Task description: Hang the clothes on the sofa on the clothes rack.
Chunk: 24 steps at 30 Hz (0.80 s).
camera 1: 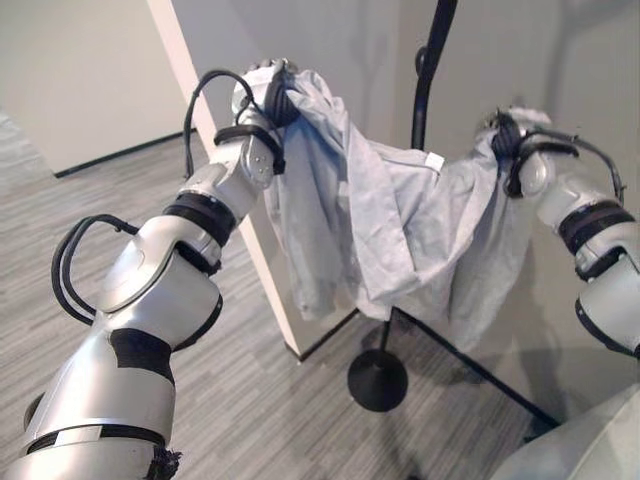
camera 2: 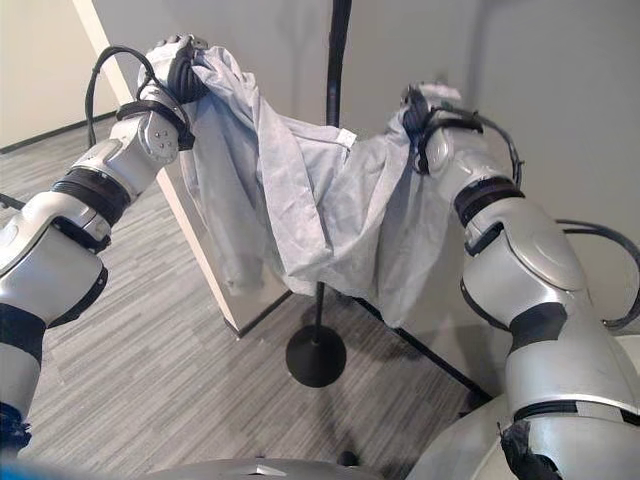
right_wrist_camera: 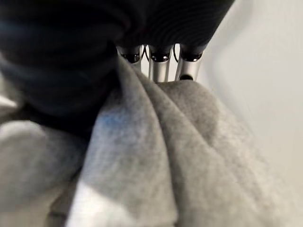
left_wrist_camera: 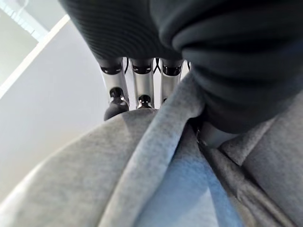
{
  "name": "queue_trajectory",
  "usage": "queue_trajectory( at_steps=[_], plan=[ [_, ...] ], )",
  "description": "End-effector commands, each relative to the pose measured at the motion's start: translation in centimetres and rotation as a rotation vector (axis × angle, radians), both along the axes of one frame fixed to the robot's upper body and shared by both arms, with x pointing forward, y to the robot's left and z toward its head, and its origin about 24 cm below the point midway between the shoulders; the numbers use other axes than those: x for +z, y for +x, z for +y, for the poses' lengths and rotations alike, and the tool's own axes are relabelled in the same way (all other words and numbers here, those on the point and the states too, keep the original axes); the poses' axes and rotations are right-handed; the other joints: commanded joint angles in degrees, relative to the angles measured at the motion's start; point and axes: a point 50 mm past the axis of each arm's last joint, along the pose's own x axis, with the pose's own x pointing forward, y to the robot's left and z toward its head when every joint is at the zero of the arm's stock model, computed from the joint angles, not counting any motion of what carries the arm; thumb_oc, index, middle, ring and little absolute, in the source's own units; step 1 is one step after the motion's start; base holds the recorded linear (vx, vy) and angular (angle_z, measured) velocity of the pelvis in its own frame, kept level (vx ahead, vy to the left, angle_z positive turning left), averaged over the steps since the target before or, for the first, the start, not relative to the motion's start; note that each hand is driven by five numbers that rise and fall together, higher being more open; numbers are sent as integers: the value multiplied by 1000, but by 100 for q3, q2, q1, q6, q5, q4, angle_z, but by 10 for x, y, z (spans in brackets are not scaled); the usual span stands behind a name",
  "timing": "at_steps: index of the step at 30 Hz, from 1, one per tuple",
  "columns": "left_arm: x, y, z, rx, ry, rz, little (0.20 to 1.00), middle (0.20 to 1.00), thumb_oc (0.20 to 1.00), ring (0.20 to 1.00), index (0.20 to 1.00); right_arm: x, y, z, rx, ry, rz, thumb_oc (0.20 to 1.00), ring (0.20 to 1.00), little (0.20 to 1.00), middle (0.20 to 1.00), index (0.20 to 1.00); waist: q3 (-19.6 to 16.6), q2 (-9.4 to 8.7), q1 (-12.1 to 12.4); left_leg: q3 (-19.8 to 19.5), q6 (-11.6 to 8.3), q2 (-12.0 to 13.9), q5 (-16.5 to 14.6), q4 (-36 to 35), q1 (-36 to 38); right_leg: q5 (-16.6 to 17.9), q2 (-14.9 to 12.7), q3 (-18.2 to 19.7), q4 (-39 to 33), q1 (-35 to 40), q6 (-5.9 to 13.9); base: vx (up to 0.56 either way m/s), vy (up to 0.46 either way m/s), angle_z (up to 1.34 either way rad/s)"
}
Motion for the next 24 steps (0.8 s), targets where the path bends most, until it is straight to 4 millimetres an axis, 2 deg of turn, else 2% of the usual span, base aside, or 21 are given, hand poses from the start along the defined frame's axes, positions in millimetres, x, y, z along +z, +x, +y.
queue_trajectory(
  at_steps=[1, 4, 6, 7, 9, 17, 21, 24],
  plan=[
    [37, 0, 9, 61, 32, -79, 200, 200, 200, 200, 200, 50, -2, -22, -110, -95, -105, 200, 200, 200, 200, 200, 30, 4, 219, -25, -464, -37, -464, 32, 306, -244, -263, 127, 70, 128, 1053, 0, 0, 0],
    [31, 1, 9, 59, 33, -63, 200, 200, 200, 200, 200, 38, -1, -20, -100, -114, -69, 200, 200, 200, 200, 200, 52, 7, 213, -29, -461, -32, -459, 32, 304, -244, -265, 134, 70, 129, 1047, -10, -1, 0],
    [19, 2, 9, 54, 40, -28, 200, 200, 200, 200, 200, 13, 0, -16, -81, -132, 6, 200, 200, 200, 200, 200, 98, 24, 206, -38, -453, -27, -453, 32, 289, -249, -268, 139, 70, 120, 1033, -33, -2, 0],
    [19, 2, 9, 54, 40, -28, 200, 200, 200, 200, 200, 13, 0, -16, -81, -132, 6, 200, 200, 200, 200, 200, 96, 24, 206, -38, -453, -27, -453, 32, 288, -249, -268, 139, 70, 120, 1033, 0, 0, 0],
    [8, 3, 11, 58, 49, 7, 200, 200, 200, 200, 200, 1, 0, -14, -71, -116, 38, 200, 200, 200, 200, 200, 123, 26, 204, -34, -450, -21, -447, 32, 290, -254, -265, 131, 70, 127, 1024, 0, 0, 0],
    [0, 4, 15, 65, 23, 38, 200, 200, 200, 200, 200, -3, 1, -9, -44, -68, 49, 200, 200, 200, 200, 200, 160, 34, 197, -30, -450, -16, -441, 32, 296, -264, -270, 120, 70, 126, 1016, 0, 0, 0],
    [-12, 4, 19, 69, 16, 72, 200, 200, 200, 200, 200, -6, 0, -7, -28, -48, 57, 200, 200, 200, 200, 200, 173, 42, 207, -45, -439, -14, -449, 32, 309, -281, -266, 117, 70, 156, 1009, 0, 0, 0],
    [-7, 3, 24, 80, -3, 61, 200, 200, 200, 200, 200, 0, 0, -10, -30, -5, 22, 200, 200, 200, 200, 200, 189, 39, 209, -41, -442, -17, -441, 32, 306, -272, -268, 110, 70, 158, 1012, 0, 0, 0]
  ],
)
